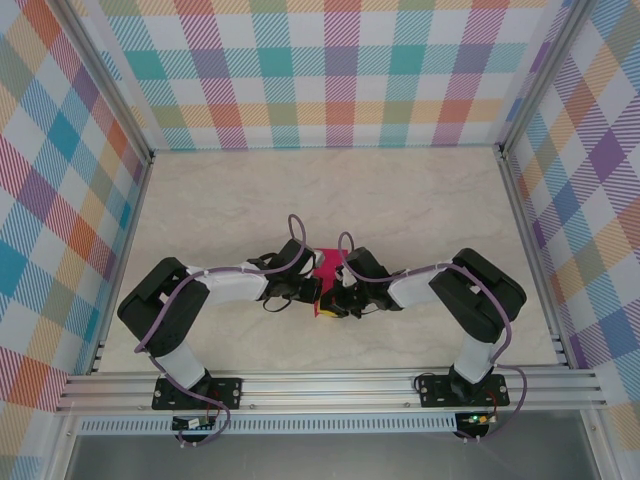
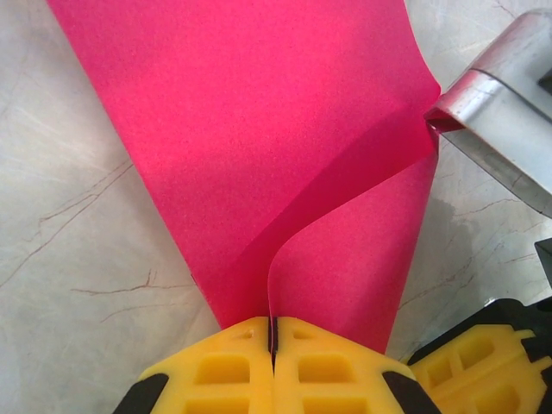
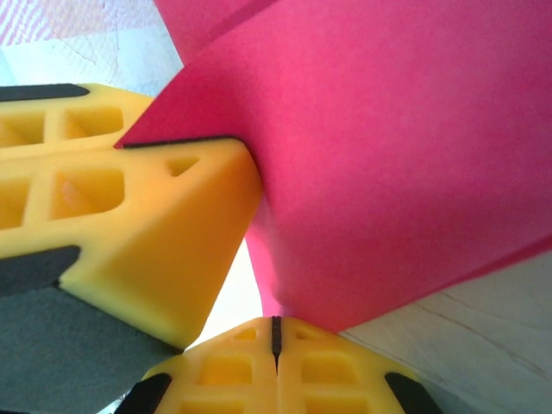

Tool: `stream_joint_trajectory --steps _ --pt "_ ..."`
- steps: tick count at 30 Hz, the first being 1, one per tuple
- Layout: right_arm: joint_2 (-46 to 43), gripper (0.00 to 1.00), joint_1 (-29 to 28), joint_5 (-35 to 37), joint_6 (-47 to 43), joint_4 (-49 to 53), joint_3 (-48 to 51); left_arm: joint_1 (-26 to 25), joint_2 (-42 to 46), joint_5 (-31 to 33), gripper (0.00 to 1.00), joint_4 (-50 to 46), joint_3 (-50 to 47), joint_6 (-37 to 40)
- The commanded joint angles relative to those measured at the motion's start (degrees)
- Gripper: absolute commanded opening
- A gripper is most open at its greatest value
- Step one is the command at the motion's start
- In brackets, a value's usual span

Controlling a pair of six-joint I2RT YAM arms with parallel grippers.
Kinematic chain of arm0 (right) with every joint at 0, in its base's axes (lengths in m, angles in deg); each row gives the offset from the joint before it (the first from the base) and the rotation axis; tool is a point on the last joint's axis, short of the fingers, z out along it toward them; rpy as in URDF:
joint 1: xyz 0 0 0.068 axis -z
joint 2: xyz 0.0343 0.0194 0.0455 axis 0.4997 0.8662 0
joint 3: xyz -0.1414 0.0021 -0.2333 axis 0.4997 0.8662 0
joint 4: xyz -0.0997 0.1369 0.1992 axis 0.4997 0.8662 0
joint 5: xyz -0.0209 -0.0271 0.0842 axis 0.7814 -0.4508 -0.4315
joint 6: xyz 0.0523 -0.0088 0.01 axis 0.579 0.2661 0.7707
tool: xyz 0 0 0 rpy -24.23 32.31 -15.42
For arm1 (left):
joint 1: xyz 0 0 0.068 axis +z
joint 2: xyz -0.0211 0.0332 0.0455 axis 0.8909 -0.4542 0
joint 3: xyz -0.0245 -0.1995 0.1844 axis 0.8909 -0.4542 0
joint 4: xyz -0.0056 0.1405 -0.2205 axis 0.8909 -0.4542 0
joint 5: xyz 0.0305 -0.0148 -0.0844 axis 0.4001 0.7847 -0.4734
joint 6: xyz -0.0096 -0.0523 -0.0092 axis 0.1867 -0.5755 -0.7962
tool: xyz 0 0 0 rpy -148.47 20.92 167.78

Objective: Fold a paper plane with a square sheet of paper (pick it up from the middle)
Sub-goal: Third fold the triangle at the center of the table.

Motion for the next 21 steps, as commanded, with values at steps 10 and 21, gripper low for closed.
stream_joint_trajectory --steps 10,21 --pt "-4.0 0.03 -1.3 0.6 1.8 -2.7 2.1 0.3 -4.0 1.2 0.0 -2.3 -1.5 0.4" --pt "-1.6 0.03 -1.6 0.3 2.5 -4.8 2.0 0.3 -4.1 1.1 0.0 -2.3 -1.3 0.5"
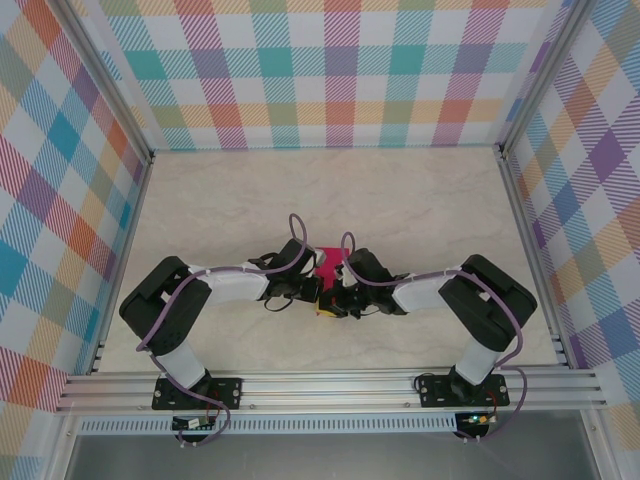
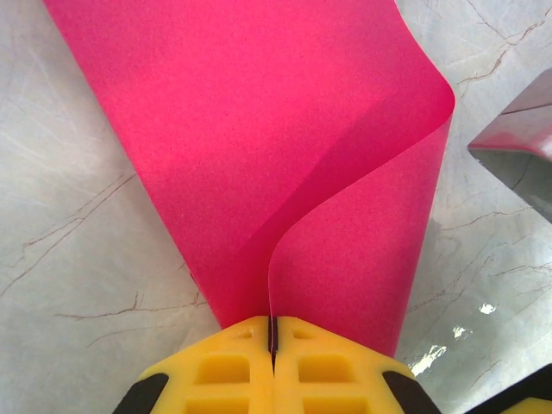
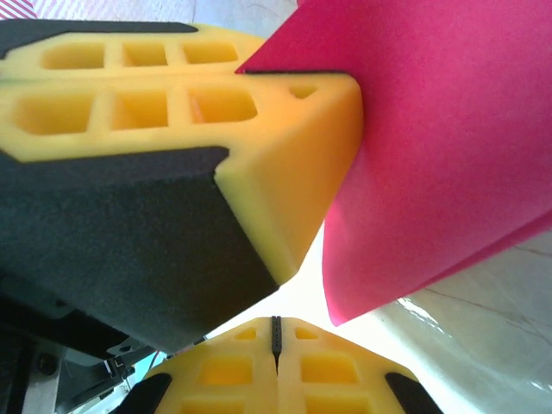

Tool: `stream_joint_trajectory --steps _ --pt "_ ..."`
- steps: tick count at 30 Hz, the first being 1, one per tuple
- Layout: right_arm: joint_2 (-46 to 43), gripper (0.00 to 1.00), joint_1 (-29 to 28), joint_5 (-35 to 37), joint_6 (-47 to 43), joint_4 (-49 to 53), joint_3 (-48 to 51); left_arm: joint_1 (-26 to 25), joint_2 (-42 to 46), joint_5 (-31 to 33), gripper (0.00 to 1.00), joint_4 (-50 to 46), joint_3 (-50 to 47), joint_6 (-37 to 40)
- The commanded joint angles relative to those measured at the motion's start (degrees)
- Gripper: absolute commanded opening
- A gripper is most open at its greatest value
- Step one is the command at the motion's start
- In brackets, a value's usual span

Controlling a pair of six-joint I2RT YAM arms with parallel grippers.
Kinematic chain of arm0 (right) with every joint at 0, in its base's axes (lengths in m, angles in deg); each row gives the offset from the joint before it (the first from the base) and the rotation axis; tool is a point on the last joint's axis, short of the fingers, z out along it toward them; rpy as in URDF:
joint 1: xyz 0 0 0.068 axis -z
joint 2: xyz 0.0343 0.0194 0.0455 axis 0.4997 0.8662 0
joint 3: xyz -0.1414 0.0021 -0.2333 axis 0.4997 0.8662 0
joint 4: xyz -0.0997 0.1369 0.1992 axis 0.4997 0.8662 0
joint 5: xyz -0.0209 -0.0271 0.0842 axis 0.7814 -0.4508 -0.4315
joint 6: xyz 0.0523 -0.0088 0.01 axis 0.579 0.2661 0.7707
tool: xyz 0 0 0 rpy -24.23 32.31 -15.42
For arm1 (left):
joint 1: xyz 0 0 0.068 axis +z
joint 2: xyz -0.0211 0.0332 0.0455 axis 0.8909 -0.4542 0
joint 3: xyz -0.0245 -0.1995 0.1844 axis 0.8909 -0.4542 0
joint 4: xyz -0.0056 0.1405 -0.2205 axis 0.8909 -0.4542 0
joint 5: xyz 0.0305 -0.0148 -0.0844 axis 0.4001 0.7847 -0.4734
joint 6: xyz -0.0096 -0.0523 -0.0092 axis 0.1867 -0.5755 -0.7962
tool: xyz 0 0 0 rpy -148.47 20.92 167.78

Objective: Fold a paper plane with a square sheet of paper (pick it up from the middle)
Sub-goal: Third fold the triangle at the center of the table.

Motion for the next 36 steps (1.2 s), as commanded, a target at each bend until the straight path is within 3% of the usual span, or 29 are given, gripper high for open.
stream_joint_trajectory --steps 1,8,19,30,36 --pt "2.6 0.03 -0.5 -0.2 0.9 -2.3 -0.1 0.3 -3.6 1.5 0.0 -4.0 -1.3 0.6" --pt "4.6 0.02 -0.4 2.3 -0.4 0.9 -0.1 0.3 -4.0 1.4 0.0 -4.0 -1.1 0.6" --pt "-4.1 0.03 3.9 1.7 -3.9 5.4 -0.8 0.3 -4.4 1.3 0.0 -4.2 -1.1 0.7" --pt "1.7 0.03 7.3 -1.2 -7.0 6.7 -5.3 0.3 -4.6 1.0 0.0 -3.8 -1.5 0.6" --pt "4.3 0.03 8.0 1.3 -7.8 7.9 -3.5 0.3 -5.5 0.9 0.0 -4.4 -1.0 0.9"
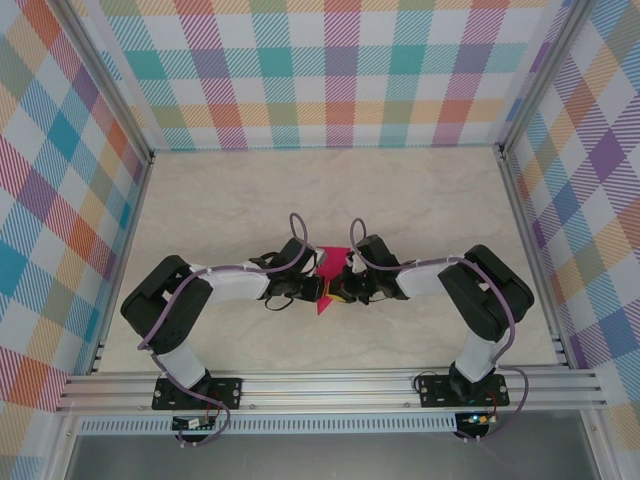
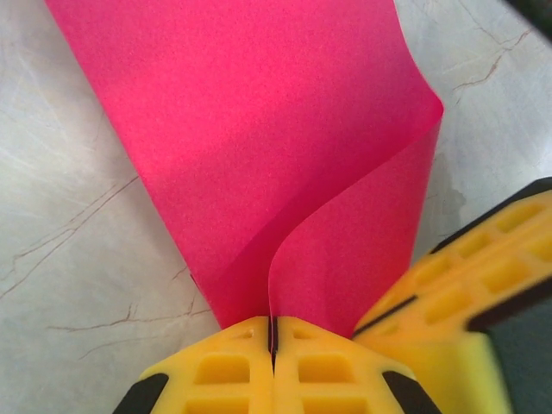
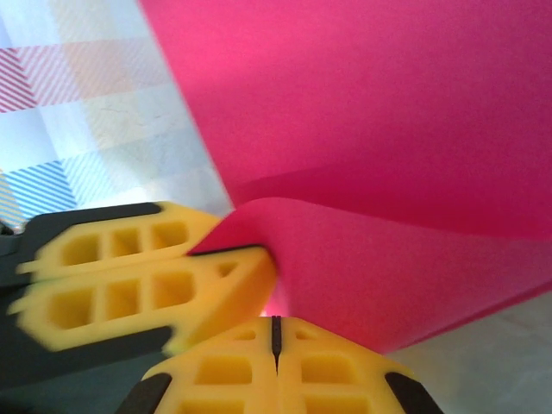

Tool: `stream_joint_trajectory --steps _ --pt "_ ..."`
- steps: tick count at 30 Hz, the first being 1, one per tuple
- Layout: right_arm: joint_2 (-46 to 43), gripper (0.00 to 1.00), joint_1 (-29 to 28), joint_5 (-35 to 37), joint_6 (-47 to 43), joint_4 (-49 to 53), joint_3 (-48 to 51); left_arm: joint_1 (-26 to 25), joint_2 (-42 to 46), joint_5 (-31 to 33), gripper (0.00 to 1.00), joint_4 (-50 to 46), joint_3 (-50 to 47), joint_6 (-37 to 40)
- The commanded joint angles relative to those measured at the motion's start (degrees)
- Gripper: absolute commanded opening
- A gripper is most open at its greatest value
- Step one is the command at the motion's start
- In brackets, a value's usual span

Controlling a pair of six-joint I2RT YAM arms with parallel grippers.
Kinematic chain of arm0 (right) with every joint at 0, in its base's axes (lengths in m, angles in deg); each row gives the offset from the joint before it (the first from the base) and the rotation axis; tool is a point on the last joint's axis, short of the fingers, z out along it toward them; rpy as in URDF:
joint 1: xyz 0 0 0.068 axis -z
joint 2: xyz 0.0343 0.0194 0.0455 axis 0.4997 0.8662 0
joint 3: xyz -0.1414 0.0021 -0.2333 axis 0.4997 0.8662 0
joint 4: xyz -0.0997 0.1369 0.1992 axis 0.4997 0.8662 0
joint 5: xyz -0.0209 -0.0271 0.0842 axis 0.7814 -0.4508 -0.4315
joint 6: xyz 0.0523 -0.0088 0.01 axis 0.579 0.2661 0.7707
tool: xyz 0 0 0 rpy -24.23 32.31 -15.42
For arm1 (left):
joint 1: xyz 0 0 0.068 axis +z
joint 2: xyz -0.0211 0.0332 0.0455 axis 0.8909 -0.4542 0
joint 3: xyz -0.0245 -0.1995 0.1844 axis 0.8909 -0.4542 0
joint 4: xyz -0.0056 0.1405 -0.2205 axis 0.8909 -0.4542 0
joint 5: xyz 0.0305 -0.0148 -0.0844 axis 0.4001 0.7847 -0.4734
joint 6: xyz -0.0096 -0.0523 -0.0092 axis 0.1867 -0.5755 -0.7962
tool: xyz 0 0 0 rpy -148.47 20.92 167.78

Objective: Fold a paper plane with a square sheet of paper (pick it up from the middle)
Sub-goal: Third fold the triangle at the center of the table.

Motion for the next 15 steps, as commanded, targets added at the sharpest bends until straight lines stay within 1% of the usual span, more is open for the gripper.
stream_joint_trajectory --steps 1,4,7,11,15 --pt "1.7 0.03 0.5 1.0 -2.1 1.8 0.5 0.3 -4.7 1.5 0.0 -4.6 -1.8 0.8" --pt "1.5 0.03 1.1 -0.1 -2.4 1.7 0.2 0.3 -5.0 1.5 0.0 -4.5 -1.6 0.9" --pt "-1.2 0.03 2.3 -1.5 -2.4 1.8 0.1 0.3 -5.1 1.5 0.0 -4.8 -1.3 0.9" --pt "-4.6 0.04 4.5 -2.7 -4.2 4.2 -1.1 0.3 -4.9 1.8 0.0 -5.1 -1.3 1.2" --pt "-3.4 0.04 6.2 -4.0 -5.4 4.5 -1.8 0.3 -5.1 1.6 0.0 -5.1 -1.2 1.0"
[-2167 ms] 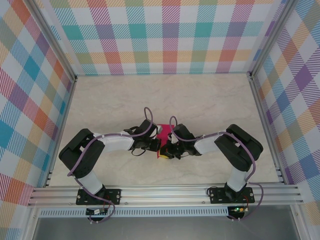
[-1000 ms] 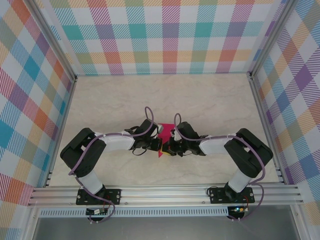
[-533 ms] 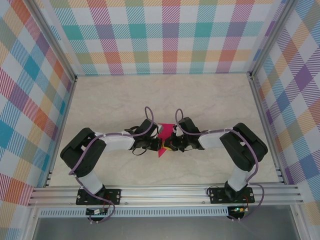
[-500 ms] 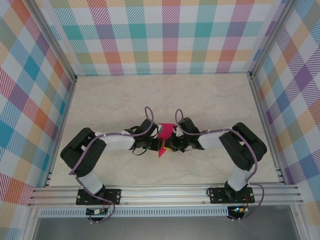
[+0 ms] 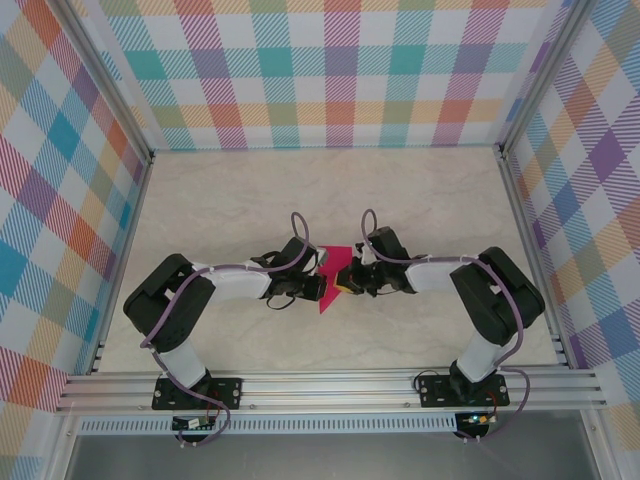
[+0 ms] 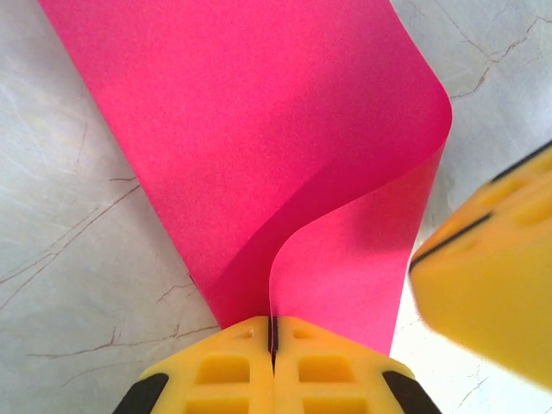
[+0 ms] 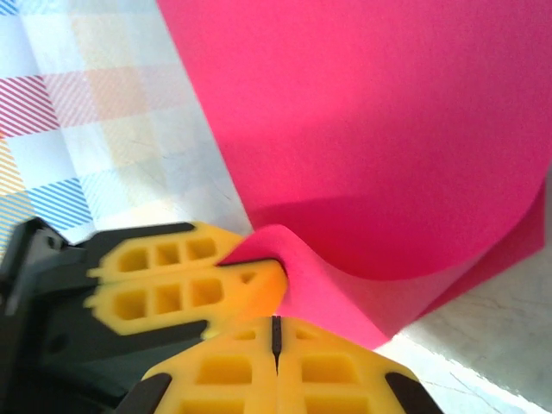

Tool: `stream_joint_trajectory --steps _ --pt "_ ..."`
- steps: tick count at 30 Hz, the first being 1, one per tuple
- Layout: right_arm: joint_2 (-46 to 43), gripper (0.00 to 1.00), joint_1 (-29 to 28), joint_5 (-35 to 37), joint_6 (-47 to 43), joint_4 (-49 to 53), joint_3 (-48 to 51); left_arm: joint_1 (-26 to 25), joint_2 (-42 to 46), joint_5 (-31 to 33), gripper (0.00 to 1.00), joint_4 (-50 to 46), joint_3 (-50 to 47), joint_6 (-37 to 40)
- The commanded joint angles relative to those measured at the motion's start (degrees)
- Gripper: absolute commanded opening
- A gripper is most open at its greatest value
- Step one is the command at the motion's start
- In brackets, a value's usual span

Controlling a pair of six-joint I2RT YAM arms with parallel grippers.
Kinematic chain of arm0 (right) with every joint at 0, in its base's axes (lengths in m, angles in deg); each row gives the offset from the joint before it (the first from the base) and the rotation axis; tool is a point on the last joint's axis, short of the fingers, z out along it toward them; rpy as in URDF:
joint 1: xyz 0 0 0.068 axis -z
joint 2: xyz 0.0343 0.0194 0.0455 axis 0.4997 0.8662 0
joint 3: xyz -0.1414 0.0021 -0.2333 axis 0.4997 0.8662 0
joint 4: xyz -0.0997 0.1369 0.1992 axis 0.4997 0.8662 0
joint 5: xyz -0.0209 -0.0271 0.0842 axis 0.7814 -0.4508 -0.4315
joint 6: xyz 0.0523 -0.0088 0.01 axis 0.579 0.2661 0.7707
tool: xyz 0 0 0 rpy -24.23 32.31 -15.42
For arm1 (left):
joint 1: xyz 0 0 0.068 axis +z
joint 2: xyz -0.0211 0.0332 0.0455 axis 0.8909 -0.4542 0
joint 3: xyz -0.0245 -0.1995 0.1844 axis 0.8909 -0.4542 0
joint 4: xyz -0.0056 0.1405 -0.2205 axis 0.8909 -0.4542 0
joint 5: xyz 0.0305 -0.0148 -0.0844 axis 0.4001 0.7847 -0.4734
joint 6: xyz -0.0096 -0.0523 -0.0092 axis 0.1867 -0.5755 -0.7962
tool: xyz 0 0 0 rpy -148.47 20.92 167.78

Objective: Fold a paper plane with a square sheet of paper (pick it up from the middle)
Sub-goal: Third fold the triangle at the center of the table.

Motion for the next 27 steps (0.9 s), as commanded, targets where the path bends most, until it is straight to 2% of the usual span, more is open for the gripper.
stream_joint_trajectory --steps 1,4,11,20,27 --pt "0.6 0.04 1.1 -2.3 -2.2 1.1 -1.0 0.3 -4.3 1.9 0.0 -6.1 -1.7 1.0" --pt "2.4 0.04 1.4 -2.3 -2.5 0.5 -1.2 0.3 -4.3 1.9 0.0 -6.0 -1.8 0.9" --pt "5.3 0.03 1.9 2.5 -5.1 4.0 -0.6 0.3 -4.7 1.9 0.0 -6.3 -1.8 1.1" --pt "0.9 0.05 6.1 -5.0 -5.3 3.2 -1.8 0.3 -5.0 2.3 0.0 -6.8 -1.7 1.2" --pt "5.2 0.05 7.1 -5.3 -7.1 4.9 -4.1 0.3 -5.6 1.9 0.0 -6.8 -1.6 1.2"
